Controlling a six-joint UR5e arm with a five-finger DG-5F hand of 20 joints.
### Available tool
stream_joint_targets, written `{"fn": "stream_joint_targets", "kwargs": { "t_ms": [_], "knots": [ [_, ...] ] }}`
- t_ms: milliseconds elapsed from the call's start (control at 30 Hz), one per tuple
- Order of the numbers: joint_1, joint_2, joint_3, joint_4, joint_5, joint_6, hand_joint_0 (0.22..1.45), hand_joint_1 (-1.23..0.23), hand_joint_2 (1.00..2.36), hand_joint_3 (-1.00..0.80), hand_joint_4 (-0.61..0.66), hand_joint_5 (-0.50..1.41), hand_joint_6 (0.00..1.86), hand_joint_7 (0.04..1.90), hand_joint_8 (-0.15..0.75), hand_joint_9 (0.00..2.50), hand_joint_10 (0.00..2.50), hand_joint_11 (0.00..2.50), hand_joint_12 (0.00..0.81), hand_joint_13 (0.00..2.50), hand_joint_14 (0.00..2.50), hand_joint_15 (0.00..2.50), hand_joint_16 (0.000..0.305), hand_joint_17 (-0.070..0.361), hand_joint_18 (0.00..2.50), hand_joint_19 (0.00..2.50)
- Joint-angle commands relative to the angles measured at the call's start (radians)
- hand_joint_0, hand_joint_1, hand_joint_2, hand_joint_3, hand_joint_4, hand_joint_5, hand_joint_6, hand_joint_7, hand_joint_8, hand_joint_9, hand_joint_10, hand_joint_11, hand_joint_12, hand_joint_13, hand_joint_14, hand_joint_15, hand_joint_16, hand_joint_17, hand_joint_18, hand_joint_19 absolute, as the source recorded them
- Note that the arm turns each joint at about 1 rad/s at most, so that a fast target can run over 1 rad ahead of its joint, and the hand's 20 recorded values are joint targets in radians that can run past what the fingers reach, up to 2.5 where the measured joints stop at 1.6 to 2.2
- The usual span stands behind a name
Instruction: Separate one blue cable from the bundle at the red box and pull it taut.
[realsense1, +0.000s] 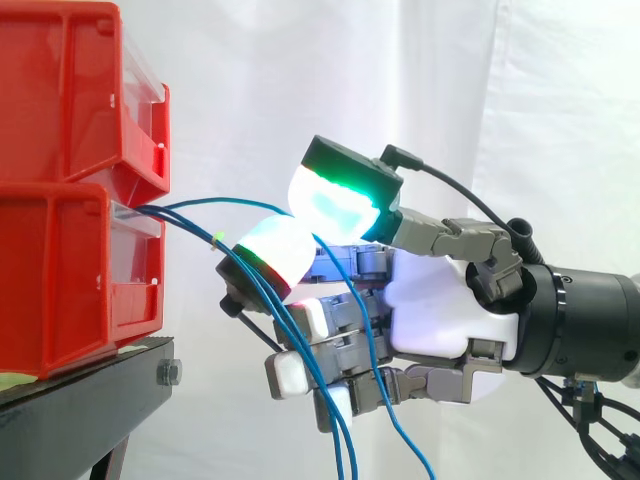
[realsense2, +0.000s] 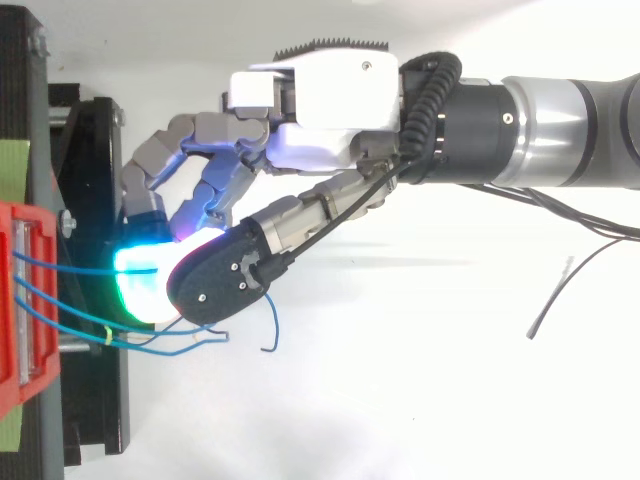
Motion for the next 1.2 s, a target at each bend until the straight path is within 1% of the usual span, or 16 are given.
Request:
{"fn": "stream_joint_targets", "kwargs": {
  "t_ms": [0,100,233,333,400,500,567,667,800,833,867,900,933,1033,1133,1167],
  "knots": [
    [-0.005,0.003,0.004,-0.001,-0.036,0.009,0.64,-0.69,1.02,-0.19,0.07,-0.19,0.93,1.06,0.355,0.97,0.02,0.98,0.386,0.90,0.02,0.52,0.047,0.105,0.87,0.65],
    [-0.009,0.005,0.006,-0.010,-0.050,0.012,0.64,-0.69,1.02,-0.19,0.07,-0.19,0.93,1.06,0.352,1.00,0.01,1.02,0.390,0.92,0.02,0.54,0.047,0.105,0.87,0.64],
    [-0.019,0.017,0.006,-0.056,-0.064,0.009,0.64,-0.69,1.02,-0.20,0.07,-0.19,0.93,1.06,0.353,1.04,0.01,1.09,0.391,0.89,0.02,0.53,0.047,0.105,0.86,0.62],
    [-0.022,0.032,0.006,-0.105,-0.072,-0.009,0.65,-0.69,1.02,-0.20,0.07,-0.19,0.93,1.06,0.359,1.08,0.01,1.13,0.393,0.89,0.02,0.53,0.046,0.104,0.85,0.62],
    [-0.023,0.054,0.006,-0.168,-0.073,-0.038,0.65,-0.69,1.02,-0.21,0.07,-0.19,0.93,1.06,0.363,1.14,0.01,1.18,0.392,0.88,0.02,0.53,0.046,0.104,0.85,0.61],
    [-0.025,0.062,0.004,-0.214,-0.078,-0.062,0.65,-0.69,1.02,-0.21,0.08,-0.19,0.93,1.06,0.376,1.22,0.01,1.25,0.394,0.88,0.02,0.53,0.046,0.103,0.84,0.62],
    [-0.028,0.062,0.004,-0.231,-0.087,-0.074,0.65,-0.69,1.02,-0.21,0.08,-0.19,0.93,1.06,0.379,1.23,0.01,1.24,0.388,0.90,0.02,0.55,0.045,0.102,0.85,0.60],
    [-0.034,0.062,-0.005,-0.260,-0.124,-0.095,0.65,-0.69,1.02,-0.21,0.08,-0.19,0.93,1.06,0.381,1.24,0.01,1.25,0.379,0.94,0.02,0.58,0.043,0.097,0.87,0.61],
    [-0.046,0.063,-0.013,-0.280,-0.142,-0.098,0.66,-0.69,1.02,-0.21,0.08,-0.19,0.93,1.06,0.377,1.22,0.01,1.26,0.366,1.02,0.02,0.71,0.043,0.096,0.90,0.66],
    [-0.048,0.063,-0.014,-0.280,-0.145,-0.098,0.66,-0.69,1.02,-0.21,0.08,-0.19,0.93,1.06,0.378,1.22,0.01,1.29,0.372,1.05,0.02,0.76,0.043,0.096,0.92,0.67],
    [-0.052,0.066,-0.013,-0.279,-0.161,-0.098,0.66,-0.69,1.02,-0.21,0.08,-0.19,0.93,1.06,0.380,1.22,0.01,1.29,0.372,1.07,0.02,0.84,0.043,0.098,0.94,0.70],
    [-0.054,0.068,-0.013,-0.279,-0.164,-0.098,0.66,-0.69,1.02,-0.20,0.08,-0.19,0.93,1.06,0.378,1.22,0.01,1.29,0.371,1.10,0.02,0.92,0.044,0.098,0.94,0.71],
    [-0.054,0.068,-0.013,-0.279,-0.165,-0.097,0.66,-0.69,1.02,-0.20,0.08,-0.19,0.93,1.05,0.378,1.22,0.01,1.30,0.371,1.12,0.02,0.94,0.044,0.098,0.94,0.71],
    [-0.060,0.069,-0.013,-0.280,-0.170,-0.094,0.66,-0.69,1.02,-0.20,0.07,-0.19,0.93,1.06,0.371,1.22,0.01,1.32,0.357,1.17,0.02,1.13,0.044,0.098,0.96,0.72],
    [-0.063,0.068,-0.013,-0.279,-0.170,-0.088,0.67,-0.69,1.02,-0.20,0.07,-0.19,0.93,1.05,0.363,1.21,0.01,1.33,0.355,1.19,0.02,1.20,0.044,0.098,0.96,0.71],
    [-0.065,0.068,-0.014,-0.277,-0.168,-0.074,0.67,-0.69,1.02,-0.21,0.08,-0.19,0.93,1.06,0.362,1.21,0.01,1.34,0.347,1.19,0.02,1.23,0.044,0.098,0.96,0.71]
  ]
}}
